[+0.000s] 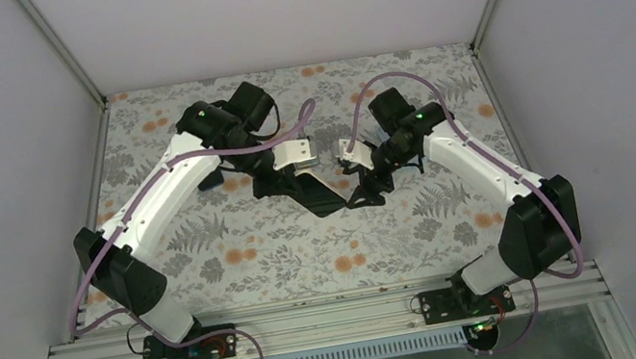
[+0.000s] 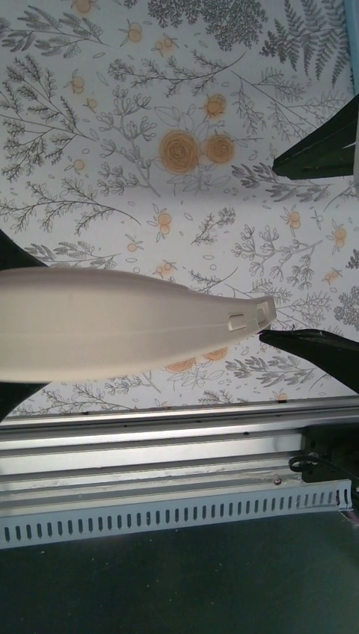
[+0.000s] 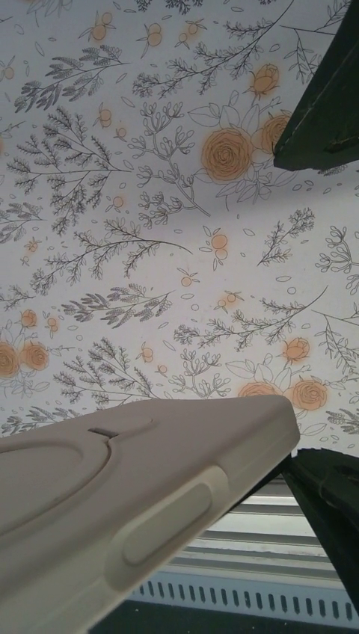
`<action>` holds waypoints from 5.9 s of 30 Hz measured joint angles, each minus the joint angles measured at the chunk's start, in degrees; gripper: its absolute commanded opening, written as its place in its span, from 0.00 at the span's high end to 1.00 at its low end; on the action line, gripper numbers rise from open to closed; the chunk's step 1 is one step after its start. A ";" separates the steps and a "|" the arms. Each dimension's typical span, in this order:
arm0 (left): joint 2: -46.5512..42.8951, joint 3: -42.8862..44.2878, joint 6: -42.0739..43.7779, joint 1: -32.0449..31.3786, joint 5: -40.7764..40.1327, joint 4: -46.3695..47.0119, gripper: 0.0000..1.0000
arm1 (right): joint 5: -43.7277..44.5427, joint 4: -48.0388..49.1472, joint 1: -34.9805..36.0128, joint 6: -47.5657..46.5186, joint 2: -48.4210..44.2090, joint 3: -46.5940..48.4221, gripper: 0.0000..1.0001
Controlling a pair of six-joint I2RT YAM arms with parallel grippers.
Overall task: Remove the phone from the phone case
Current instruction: Remove the phone case from the phone.
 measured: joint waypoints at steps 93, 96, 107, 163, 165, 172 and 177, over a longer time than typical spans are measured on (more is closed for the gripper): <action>2.08 5.07 -0.24 2.67 -4.24 2.12 0.98 | -2.10 -0.81 -4.00 5.29 14.03 13.29 0.17; 4.59 12.17 -0.61 3.28 -5.57 -2.14 0.98 | -5.60 4.20 -4.35 6.93 12.63 11.89 0.20; 6.29 21.84 -2.08 5.90 -1.90 -6.75 0.98 | -15.04 20.44 -4.92 14.64 6.86 8.04 0.17; 7.43 17.40 -4.79 10.43 -7.63 -10.29 0.98 | -20.81 14.69 6.86 15.78 22.40 22.86 0.92; 7.43 16.68 -4.79 10.60 -7.69 -9.07 0.98 | -19.85 13.86 6.86 16.17 22.01 22.84 0.97; 6.60 15.82 -2.71 10.91 -6.05 -6.36 0.91 | -14.75 13.33 6.84 18.25 18.49 22.25 0.97; 5.75 15.91 -2.32 10.91 -3.98 -2.93 0.53 | -15.19 11.34 6.01 20.44 15.10 21.29 0.97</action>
